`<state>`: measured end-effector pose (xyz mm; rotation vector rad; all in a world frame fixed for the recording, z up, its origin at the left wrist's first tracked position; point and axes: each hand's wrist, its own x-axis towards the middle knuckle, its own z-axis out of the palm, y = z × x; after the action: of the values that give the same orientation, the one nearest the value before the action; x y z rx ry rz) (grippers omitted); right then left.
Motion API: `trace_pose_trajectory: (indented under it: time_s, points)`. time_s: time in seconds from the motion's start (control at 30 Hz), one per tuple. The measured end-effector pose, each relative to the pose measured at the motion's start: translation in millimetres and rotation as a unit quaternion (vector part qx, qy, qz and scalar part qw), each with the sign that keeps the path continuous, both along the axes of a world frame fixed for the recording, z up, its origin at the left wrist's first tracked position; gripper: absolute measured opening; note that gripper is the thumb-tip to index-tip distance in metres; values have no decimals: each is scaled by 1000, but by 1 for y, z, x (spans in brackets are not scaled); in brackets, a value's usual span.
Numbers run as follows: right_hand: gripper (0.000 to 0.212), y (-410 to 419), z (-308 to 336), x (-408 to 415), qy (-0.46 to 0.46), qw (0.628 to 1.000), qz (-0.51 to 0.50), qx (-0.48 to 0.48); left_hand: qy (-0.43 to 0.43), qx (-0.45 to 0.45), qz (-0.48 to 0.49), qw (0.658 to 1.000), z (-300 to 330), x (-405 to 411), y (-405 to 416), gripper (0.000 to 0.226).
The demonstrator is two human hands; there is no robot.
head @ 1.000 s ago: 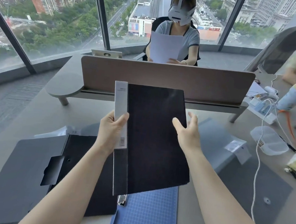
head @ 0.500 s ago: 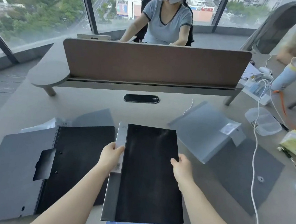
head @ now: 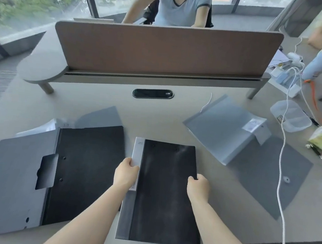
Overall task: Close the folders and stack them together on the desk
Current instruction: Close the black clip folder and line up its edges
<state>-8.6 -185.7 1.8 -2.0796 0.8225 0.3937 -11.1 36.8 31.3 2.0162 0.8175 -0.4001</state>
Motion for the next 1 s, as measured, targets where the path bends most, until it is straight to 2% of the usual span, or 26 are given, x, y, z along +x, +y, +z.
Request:
trace_pose_trajectory:
  time_s: [0.1,0.23,0.5,0.7,1.0]
  points:
    - [28,0,3,2,1,1000,-11,3,9,11,5,1000,3,0,-4,34]
    - [32,0,6,7,20,1000,-11,6,28,27,7,999,3,-2,-6,52]
    - [26,2,0,14,58,998,-23,-14,49,21,25,998,1,-1,-8,49]
    - [29,-3,4,22,44,999,-18,-2,43,18,22,999,-2,0,-6,49]
    - [26,-22,11,60,18,999,25,-40,10,14,8,1000,-7,13,-20,53]
